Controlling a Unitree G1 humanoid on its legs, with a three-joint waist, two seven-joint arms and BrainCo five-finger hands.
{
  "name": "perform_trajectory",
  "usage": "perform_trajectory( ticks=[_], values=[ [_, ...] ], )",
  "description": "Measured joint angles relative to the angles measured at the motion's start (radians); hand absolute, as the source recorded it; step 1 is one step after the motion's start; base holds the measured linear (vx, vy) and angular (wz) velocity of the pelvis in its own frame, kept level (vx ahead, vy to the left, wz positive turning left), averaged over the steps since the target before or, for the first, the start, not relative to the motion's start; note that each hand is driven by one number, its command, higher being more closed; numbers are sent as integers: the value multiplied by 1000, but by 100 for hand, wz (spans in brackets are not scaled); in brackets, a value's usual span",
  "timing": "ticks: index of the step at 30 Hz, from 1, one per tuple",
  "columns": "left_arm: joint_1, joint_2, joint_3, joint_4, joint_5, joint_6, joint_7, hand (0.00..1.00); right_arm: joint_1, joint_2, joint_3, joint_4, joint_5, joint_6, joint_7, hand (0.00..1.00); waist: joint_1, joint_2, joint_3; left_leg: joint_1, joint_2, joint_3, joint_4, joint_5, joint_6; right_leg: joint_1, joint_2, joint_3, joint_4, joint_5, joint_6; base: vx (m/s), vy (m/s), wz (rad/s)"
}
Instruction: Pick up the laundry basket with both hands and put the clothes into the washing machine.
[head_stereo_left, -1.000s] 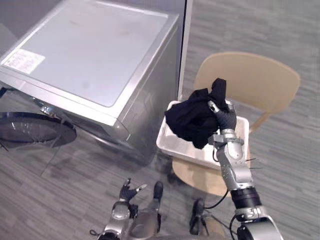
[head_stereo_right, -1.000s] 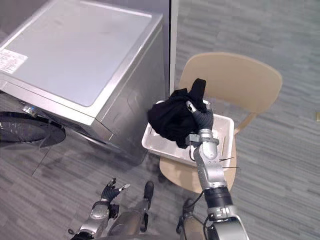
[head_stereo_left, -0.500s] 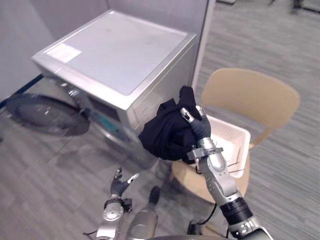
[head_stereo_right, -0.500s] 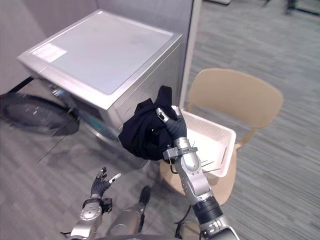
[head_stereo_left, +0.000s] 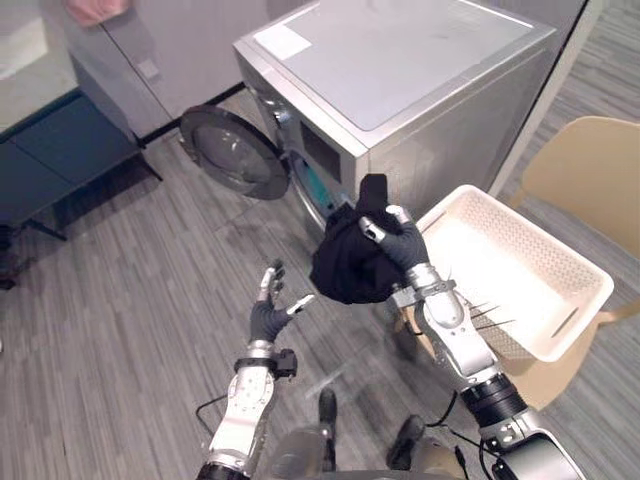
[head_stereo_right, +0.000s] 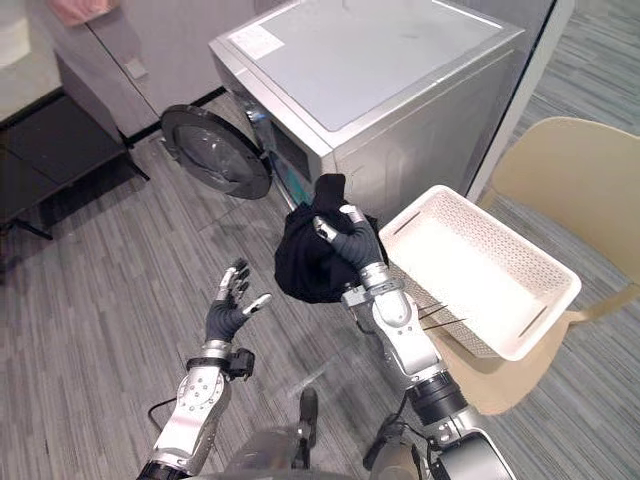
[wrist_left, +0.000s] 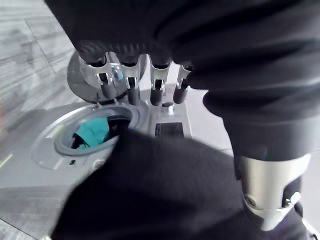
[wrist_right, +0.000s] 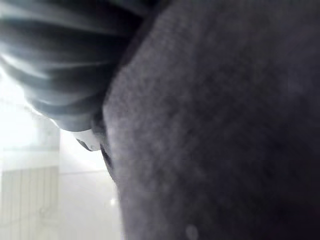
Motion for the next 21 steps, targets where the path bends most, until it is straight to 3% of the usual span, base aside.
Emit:
perform_trajectory(
  ticks=[1,2,5,8,9,10,11,16,21],
  values=[
    [-12,2,-13,2,5,0,-3,0,0,2,14,4,1,1,4,100,-1,2,-2,4,9,-2,0,-27,4,0,8,0,3,1,2,-84,57,3],
    [-50,20,-44,31,34,1,-4,0,-1,25,50,35,1,4,18,100,0,-15,-9,10,11,-5,0,-61,15,1,8,8,19,8,11,-82,93,0],
    [-97,58,-83,105,69,12,-4,0,-14,67,160,73,9,30,48,100,-1,-50,-33,20,-6,-3,0,-62,15,4,7,66,17,26,13,-46,102,2],
    [-126,78,-81,143,78,13,7,0,-55,79,235,78,32,44,61,100,3,-51,-37,25,-8,-3,0,-61,15,4,10,87,17,30,15,-43,37,0],
    [-129,79,-81,147,78,13,10,100,-60,79,243,80,32,46,61,100,3,-51,-40,25,-7,-2,0,-61,15,4,11,88,17,30,14,-39,-3,-4],
    [-133,78,-85,155,80,15,18,100,-65,79,253,81,36,57,62,100,3,-49,-50,26,-4,-2,0,-60,14,4,14,89,14,31,13,-3,-29,-6],
    [-145,79,-90,175,96,15,23,100,-64,78,263,81,61,62,61,0,2,-48,-65,26,1,-1,0,-59,11,4,21,91,8,31,12,10,-39,-7],
    [-164,98,-118,193,140,19,48,100,-64,73,294,81,151,62,61,0,1,-46,-90,30,23,1,0,-48,4,5,46,99,7,26,-3,27,-68,-8],
    [-164,97,-125,219,145,27,84,100,-64,69,339,80,171,57,67,0,-1,-44,-105,34,38,-1,0,-45,-1,5,62,98,11,7,-18,30,-68,-1]
  ],
)
